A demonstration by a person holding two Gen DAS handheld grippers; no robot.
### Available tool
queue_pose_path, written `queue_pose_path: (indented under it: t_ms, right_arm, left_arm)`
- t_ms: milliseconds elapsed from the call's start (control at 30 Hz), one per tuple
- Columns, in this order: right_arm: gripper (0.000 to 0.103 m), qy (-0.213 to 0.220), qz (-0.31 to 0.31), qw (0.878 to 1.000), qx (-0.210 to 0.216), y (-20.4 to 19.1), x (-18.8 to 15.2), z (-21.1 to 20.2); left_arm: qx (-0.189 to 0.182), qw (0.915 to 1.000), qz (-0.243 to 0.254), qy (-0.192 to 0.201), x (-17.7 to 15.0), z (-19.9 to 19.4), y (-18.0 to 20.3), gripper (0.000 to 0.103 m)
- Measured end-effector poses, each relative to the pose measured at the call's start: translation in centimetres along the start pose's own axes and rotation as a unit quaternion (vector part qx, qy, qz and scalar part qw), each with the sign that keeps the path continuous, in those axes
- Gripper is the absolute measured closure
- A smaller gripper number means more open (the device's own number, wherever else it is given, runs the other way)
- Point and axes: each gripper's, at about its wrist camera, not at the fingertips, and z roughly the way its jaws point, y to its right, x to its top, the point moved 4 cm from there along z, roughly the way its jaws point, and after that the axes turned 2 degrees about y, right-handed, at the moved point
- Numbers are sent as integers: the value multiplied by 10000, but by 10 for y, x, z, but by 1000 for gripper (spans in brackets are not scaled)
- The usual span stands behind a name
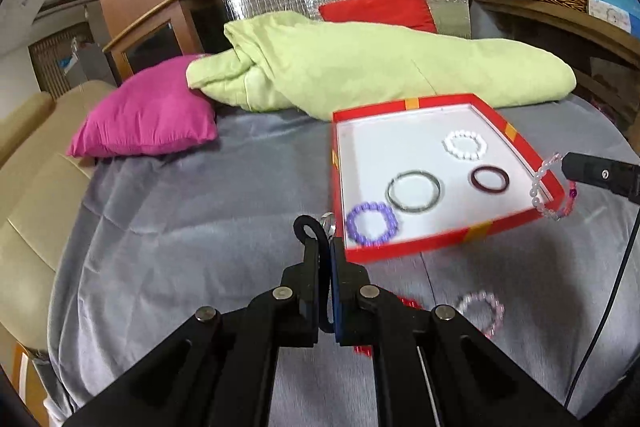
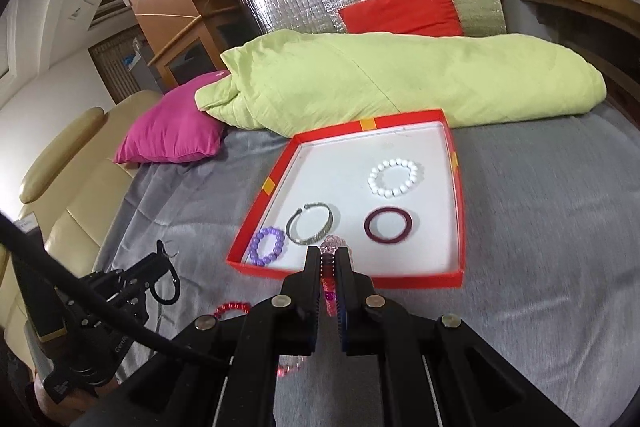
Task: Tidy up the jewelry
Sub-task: 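Carry the hair tie and pink-white bracelet over the red tray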
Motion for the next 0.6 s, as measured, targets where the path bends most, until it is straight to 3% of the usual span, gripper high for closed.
queue_pose_path:
  t_ms: [600]
  right_arm:
    - [96,408,-61,9990,166,4,49,51]
  left_arm:
    - [368,9989,-27,300,52,31,-8,97]
